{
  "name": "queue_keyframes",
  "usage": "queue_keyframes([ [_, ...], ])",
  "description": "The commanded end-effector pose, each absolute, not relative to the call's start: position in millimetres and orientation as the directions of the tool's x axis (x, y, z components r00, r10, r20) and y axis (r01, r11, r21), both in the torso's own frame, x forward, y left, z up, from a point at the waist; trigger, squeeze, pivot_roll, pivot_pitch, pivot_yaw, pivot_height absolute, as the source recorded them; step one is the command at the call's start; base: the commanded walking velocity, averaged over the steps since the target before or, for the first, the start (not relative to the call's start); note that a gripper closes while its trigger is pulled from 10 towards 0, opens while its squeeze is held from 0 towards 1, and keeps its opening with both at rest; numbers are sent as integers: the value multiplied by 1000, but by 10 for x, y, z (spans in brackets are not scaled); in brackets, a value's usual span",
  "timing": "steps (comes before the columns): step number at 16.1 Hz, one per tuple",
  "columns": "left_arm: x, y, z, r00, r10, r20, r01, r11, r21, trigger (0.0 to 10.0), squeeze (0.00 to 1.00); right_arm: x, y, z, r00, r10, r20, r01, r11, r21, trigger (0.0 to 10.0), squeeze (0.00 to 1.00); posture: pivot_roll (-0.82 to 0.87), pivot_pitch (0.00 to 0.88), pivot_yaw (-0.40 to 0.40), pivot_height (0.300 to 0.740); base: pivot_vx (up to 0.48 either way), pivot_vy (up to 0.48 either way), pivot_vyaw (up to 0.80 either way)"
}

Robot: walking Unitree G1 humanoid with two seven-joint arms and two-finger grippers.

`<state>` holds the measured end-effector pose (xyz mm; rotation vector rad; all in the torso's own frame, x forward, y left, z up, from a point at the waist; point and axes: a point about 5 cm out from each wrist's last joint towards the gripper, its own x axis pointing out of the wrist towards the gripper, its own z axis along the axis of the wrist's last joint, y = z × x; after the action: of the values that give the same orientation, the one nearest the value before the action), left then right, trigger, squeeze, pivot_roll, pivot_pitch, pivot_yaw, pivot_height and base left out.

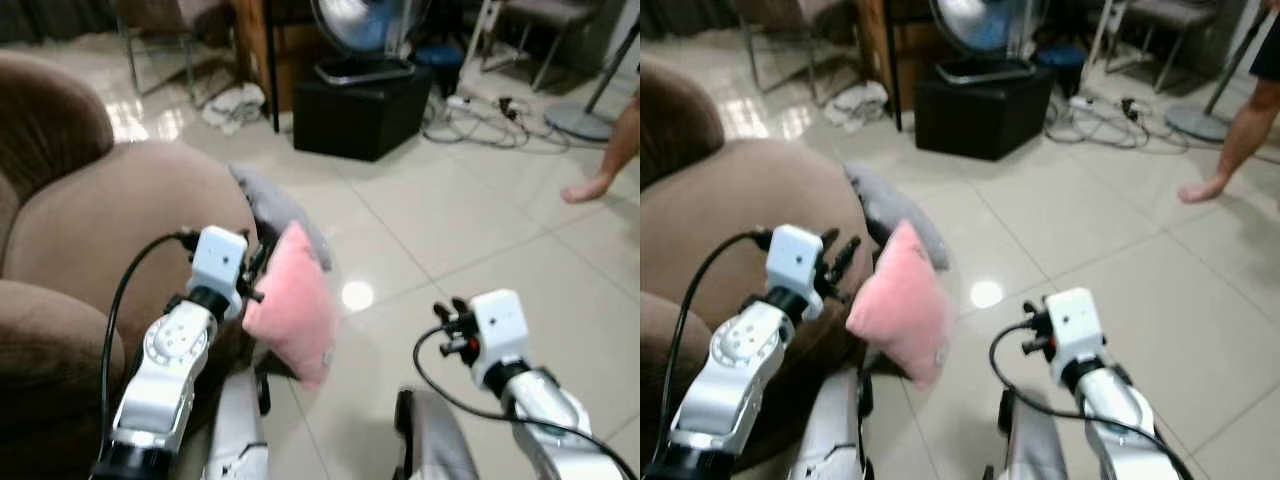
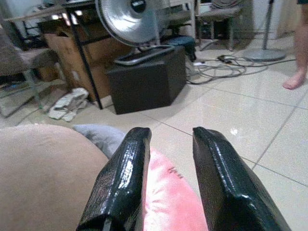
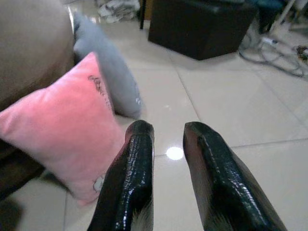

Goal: Move the pillow to the sofa from floor

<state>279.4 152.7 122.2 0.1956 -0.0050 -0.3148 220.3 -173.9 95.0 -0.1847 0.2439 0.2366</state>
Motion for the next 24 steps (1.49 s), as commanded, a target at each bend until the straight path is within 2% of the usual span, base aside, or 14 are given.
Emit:
queue_keyframes([
  [1, 2814, 1436, 1245, 942, -335, -22, 333, 927, 173, 10000, 0, 2193, -1839, 950, 952, 158, -263, -206, 965, -165, 10000, 0, -54, 75, 42, 570, 0, 0, 0],
  [8, 2976, 1312, 1247, 920, -393, -17, 386, 895, 223, 10000, 0, 2203, -1825, 908, 949, 161, -270, -211, 963, -168, 10000, 0, -56, 64, 48, 570, 0, 0, 0],
  [14, 2995, 1277, 1188, 916, -399, -25, 396, 895, 207, 10000, 0, 2184, -1834, 902, 943, 176, -281, -240, 947, -214, 10000, 0, -65, 52, 50, 570, 250, 0, -71],
  [18, 2986, 1288, 1166, 916, -401, -26, 398, 895, 201, 10000, 0, 2181, -1825, 896, 942, 180, -283, -245, 945, -215, 10000, 0, -65, 47, 47, 570, 300, 0, 766],
  [24, 2986, 1270, 1162, 909, -416, -22, 412, 889, 200, 10000, 0, 2177, -1832, 887, 946, 163, -281, -225, 952, -205, 10000, 0, -63, 46, 50, 570, 312, 0, 0],
])
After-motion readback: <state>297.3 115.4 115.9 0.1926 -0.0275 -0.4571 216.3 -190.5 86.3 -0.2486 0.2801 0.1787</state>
